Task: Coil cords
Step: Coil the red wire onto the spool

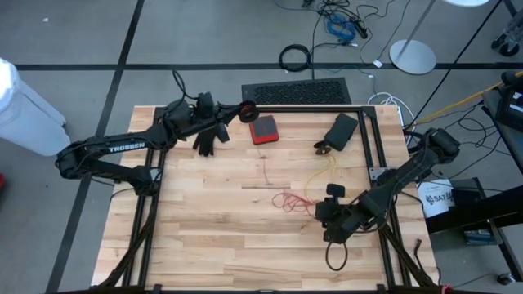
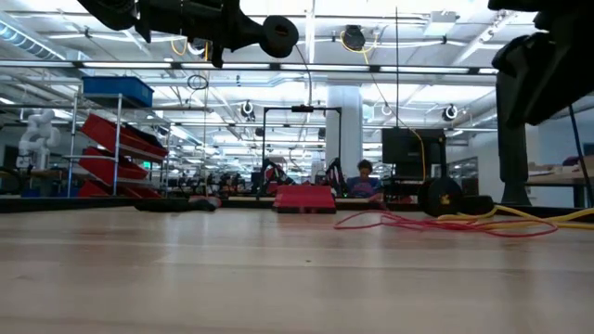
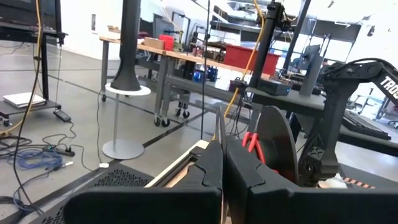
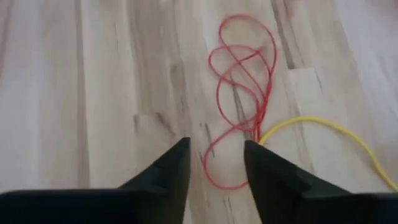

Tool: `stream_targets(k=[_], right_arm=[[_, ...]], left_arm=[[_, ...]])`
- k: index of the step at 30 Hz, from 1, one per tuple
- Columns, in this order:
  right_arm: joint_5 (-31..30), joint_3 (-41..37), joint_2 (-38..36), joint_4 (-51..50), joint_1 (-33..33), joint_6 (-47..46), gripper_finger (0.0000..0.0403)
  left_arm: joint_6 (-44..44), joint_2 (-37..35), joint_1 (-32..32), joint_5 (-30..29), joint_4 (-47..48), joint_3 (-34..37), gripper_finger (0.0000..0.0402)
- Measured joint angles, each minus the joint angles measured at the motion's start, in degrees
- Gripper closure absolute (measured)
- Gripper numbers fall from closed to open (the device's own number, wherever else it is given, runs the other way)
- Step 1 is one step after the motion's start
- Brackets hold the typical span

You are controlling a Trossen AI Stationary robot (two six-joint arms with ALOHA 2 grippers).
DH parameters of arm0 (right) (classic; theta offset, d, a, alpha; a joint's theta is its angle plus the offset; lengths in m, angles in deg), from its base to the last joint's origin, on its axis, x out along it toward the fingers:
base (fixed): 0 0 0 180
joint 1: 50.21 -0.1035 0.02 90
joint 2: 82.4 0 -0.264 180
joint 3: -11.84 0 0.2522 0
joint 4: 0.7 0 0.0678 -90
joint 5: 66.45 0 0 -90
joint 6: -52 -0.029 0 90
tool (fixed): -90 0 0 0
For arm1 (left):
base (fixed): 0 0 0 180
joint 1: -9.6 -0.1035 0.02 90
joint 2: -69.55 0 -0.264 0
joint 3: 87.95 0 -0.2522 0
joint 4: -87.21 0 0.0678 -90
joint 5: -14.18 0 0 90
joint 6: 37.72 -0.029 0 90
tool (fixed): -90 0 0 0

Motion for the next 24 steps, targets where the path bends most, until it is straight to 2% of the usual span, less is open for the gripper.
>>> stream_targets(k=[4, 8, 10, 15, 24], right_arm=[[-10.6, 0.0, 1.8, 5.8, 0.4, 4.0, 0.0243], [-22.9, 0.0, 4.3, 13.8, 2.6, 11.4, 0.0251], [-26.5, 0.0, 5.7, 17.0, 4.8, 13.7, 0.0259], [-27.7, -0.4, 9.8, 27.7, 12.7, 20.2, 0.0276], [-31.9, -3.4, 15.8, 59.5, 25.2, 44.8, 0.0293]], left_arm=[[0.0, 0.2, 0.0, 0.1, -0.1, 0.0, 0.0401], [0.0, 0.6, 0.0, 0.5, 0.1, 0.0, 0.0401], [0.0, 0.6, 0.0, 0.8, 0.0, 0.0, 0.0401], [0.0, 0.6, 0.1, 1.5, -0.6, 0.0, 0.0401], [-1.2, 0.6, 2.8, 1.6, -1.1, 0.0, 0.0401]])
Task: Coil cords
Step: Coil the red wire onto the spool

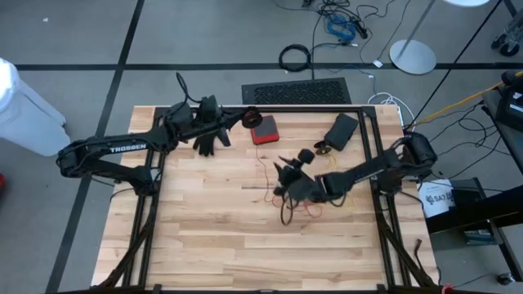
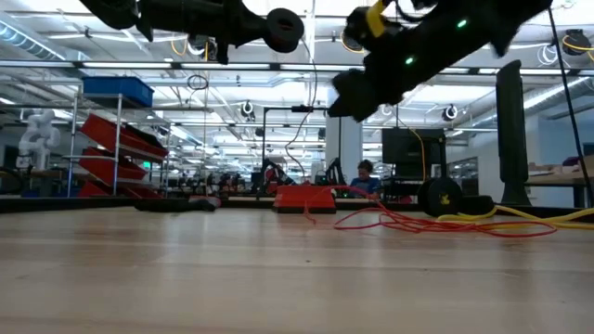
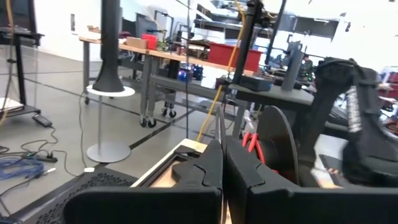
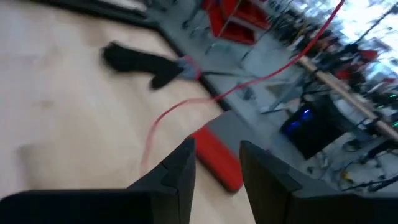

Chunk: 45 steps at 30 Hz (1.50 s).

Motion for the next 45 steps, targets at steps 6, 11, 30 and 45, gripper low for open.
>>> stream_targets(k=[6, 11, 30, 45], right_arm=[[15.2, -8.5, 2.5, 30.6, 7.5, 8.2, 0.0304], [25.8, -13.3, 5.6, 46.5, 12.2, 7.8, 0.0312], [36.0, -13.2, 7.7, 53.5, 17.6, 6.1, 0.0314], [35.7, -11.1, 7.7, 53.9, 19.2, 5.3, 0.0314]], left_arm=[[-1.6, 0.0, 2.5, 0.0, -0.1, 0.0, 0.0401], [-2.0, 0.0, 4.1, -0.2, -0.7, 0.0, 0.0401], [-2.9, 0.0, 5.3, -0.8, -1.0, 0.0, 0.0401], [-3.1, 0.0, 6.0, -1.4, -0.9, 0.0, 0.0401]])
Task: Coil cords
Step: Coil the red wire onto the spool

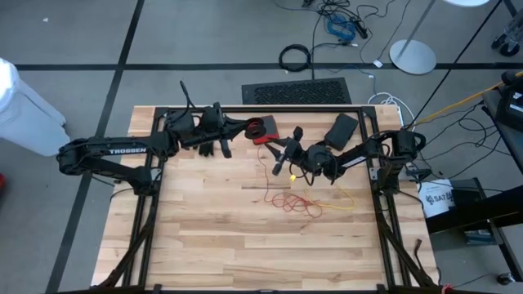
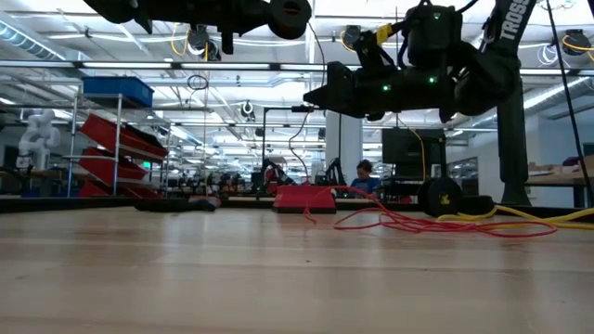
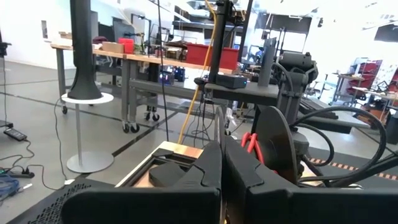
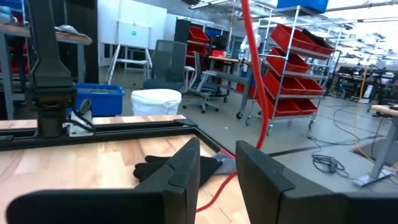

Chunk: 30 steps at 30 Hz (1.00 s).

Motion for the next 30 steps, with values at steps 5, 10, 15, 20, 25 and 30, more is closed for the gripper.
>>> stream_targets(k=[5, 10, 15, 20, 25, 30], right_arm=[[0.0, 0.1, 0.0, -4.2, 0.1, -2.9, 0.0314], [0.3, 0.1, 0.0, -9.4, -0.6, -4.4, 0.0314], [-1.9, 0.1, 0.0, -10.1, -0.5, -4.7, 0.0314], [-3.3, 0.1, 0.0, -9.8, -0.3, -4.4, 0.0314], [-3.4, 0.1, 0.0, -7.0, 0.2, -3.0, 0.0314], [-3.1, 0.2, 0.0, -5.8, 1.2, -3.0, 0.0314]], left_arm=[[0.0, 0.0, 0.0, 0.0, 0.1, 0.0, 0.0401], [0.0, 0.0, 0.0, 0.0, 0.3, 0.0, 0.0401], [0.0, 0.0, 0.0, 0.0, 0.7, 0.0, 0.0401], [0.0, 0.0, 0.0, 0.0, 0.7, 0.0, 0.0401], [0.0, 0.0, 0.0, 0.0, 0.6, 0.0, 0.0401], [0.0, 0.6, 0.0, 0.0, 0.3, 0.0, 0.0401]])
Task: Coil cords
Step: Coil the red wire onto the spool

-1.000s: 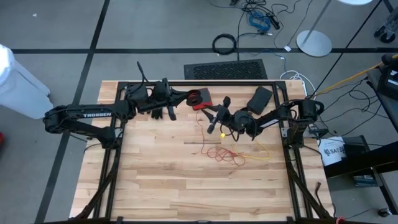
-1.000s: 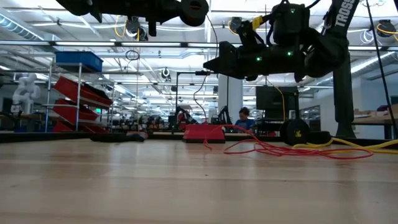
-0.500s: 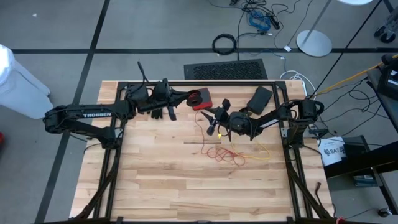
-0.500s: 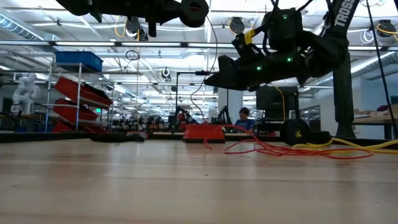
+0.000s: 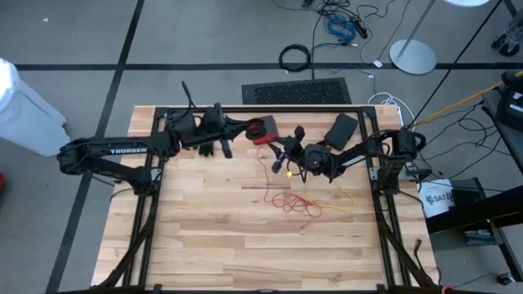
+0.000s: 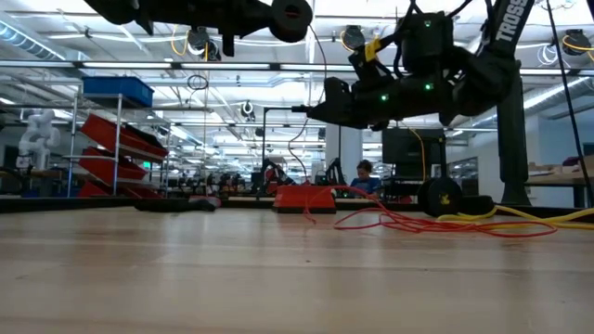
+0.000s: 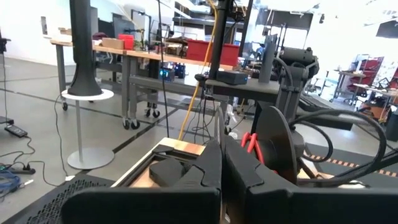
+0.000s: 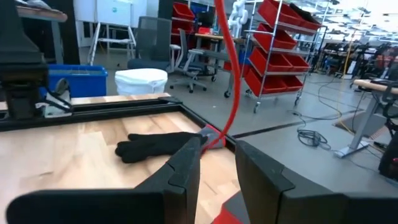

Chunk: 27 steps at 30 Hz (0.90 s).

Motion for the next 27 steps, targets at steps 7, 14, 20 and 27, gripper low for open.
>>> stream_targets(k=[7, 14, 20, 27], right_arm=[[0.5, 1.6, 0.0, -0.4, 0.4, 0.6, 0.0324], [0.3, 1.8, 0.0, -2.3, 0.3, 2.1, 0.0395], [-1.2, 1.8, 0.0, -3.7, 0.2, 2.8, 0.0368], [-2.5, 1.7, 0.0, -8.4, 0.2, 2.1, 0.0316]], left_arm=[[0.0, 3.5, 0.7, 0.0, -1.1, 0.0, 0.0401], [0.0, 4.6, 1.1, 0.0, -3.3, 0.0, 0.0401], [0.0, 4.3, 1.1, 0.0, -3.0, 0.0, 0.0401], [-0.4, 4.3, 1.1, 0.0, -2.0, 0.0, 0.0401]])
